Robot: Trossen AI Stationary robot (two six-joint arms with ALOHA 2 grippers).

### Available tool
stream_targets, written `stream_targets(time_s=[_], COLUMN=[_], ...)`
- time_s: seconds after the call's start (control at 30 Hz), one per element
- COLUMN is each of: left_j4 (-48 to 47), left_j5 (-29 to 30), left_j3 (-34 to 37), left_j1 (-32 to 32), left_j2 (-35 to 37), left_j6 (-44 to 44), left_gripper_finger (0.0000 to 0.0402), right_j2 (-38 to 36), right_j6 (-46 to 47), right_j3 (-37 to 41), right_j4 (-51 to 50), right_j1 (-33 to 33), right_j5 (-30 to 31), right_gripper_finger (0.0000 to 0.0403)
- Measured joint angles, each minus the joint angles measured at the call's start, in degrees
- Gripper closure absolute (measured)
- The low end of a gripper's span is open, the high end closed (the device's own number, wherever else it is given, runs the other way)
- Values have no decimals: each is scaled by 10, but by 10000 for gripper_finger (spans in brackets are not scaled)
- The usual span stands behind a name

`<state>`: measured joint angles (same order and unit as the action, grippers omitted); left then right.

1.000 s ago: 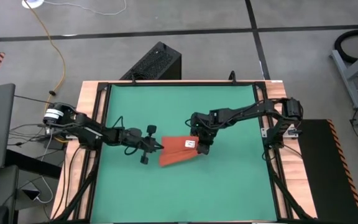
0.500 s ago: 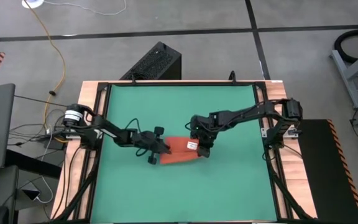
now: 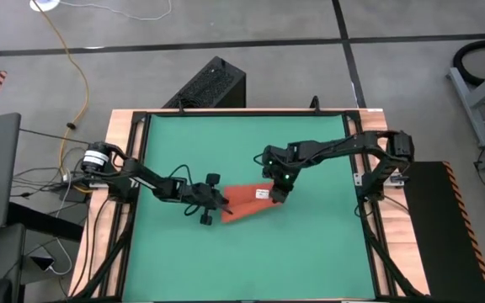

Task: Roll towel
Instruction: Roll the orange towel

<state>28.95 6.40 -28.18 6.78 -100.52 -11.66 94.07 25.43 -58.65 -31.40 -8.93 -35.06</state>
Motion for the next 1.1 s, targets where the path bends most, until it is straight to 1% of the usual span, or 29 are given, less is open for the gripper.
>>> stream_targets(time_s=[0.27, 0.53, 0.63, 0.83, 1.1], left_j4=[2, 18, 19, 22, 25], left_j5=[-5, -6, -16, -16, -17], left_j3=[1, 2, 2, 2, 2], left_j1=[5, 5, 6, 10, 25], left_j2=[-1, -2, -2, -2, -2], left_j6=[13, 17, 23, 25, 34], left_gripper_finger=[401, 401, 401, 401, 401], right_j2=[0, 3, 11, 46, 48], right_j6=[-4, -25, -31, -43, -50], right_j3=[0, 0, 0, 0, 0], right_j4=[8, 5, 6, 24, 33], right_j1=[-41, -70, -80, -96, -112], right_j5=[-40, -40, -38, -42, -41], right_gripper_finger=[391, 393, 393, 394, 394])
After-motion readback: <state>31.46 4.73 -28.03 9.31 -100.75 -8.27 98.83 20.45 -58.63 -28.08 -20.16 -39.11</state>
